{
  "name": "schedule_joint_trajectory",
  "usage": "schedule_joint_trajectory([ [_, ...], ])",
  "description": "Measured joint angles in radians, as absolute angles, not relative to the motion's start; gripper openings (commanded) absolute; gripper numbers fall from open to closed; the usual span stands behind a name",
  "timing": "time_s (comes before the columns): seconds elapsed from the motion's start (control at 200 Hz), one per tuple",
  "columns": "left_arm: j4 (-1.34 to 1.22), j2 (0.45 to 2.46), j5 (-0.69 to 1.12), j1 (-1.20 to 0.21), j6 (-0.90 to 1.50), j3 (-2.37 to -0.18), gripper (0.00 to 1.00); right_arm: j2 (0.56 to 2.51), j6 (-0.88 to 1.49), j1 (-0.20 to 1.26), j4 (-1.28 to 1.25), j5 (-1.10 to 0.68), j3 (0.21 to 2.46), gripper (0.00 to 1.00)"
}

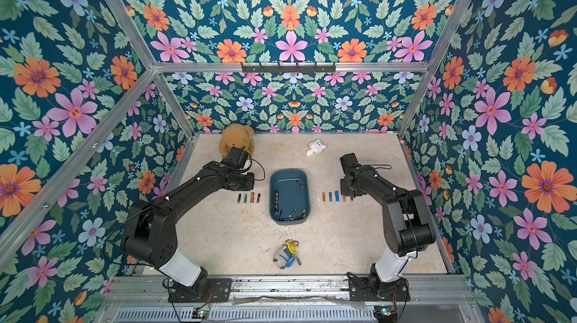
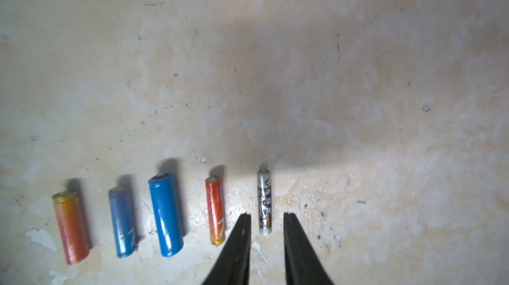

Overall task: Take the batteries out of the storage box
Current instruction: Place the battery at the center of the board.

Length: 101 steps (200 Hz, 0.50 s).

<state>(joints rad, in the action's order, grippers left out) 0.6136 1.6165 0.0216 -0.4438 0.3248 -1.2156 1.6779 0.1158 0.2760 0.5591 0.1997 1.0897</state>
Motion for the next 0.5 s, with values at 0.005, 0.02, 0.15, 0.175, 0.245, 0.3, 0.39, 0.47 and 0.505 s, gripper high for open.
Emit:
schedule_joint_trajectory([
  [0.005,0.614,1.617,0.02,-0.446,0.326,-1.217,0.26,1.678,0.116,0.276,0.56,0.2,1.09,0.27],
  [0.02,0.615,1.617,0.017,-0.455,0.332,-1.225,0.26,1.676,0.117,0.276,0.562,0.2,1.094,0.27],
  [0.15,0.631,1.629,-0.037,-0.537,0.362,-1.292,0.28,1.646,0.137,0.279,0.584,0.198,1.125,0.28],
  [0.175,0.636,1.639,-0.05,-0.556,0.367,-1.31,0.28,1.637,0.138,0.281,0.588,0.198,1.131,0.28],
  [0.245,0.656,1.674,-0.089,-0.605,0.387,-1.364,0.28,1.625,0.149,0.294,0.585,0.193,1.148,0.27],
  [0.3,0.681,1.713,-0.121,-0.64,0.4,-1.411,0.29,1.625,0.162,0.305,0.586,0.183,1.153,0.27],
  [0.39,0.73,1.788,-0.183,-0.69,0.435,-1.492,0.32,1.625,0.17,0.317,0.595,0.175,1.161,0.28],
  [0.47,0.771,1.843,-0.23,-0.728,0.464,-1.551,0.34,1.625,0.185,0.318,0.596,0.168,1.162,0.28],
  [0.505,0.789,1.864,-0.247,-0.741,0.472,-1.573,0.35,1.625,0.187,0.318,0.597,0.165,1.162,0.28],
])
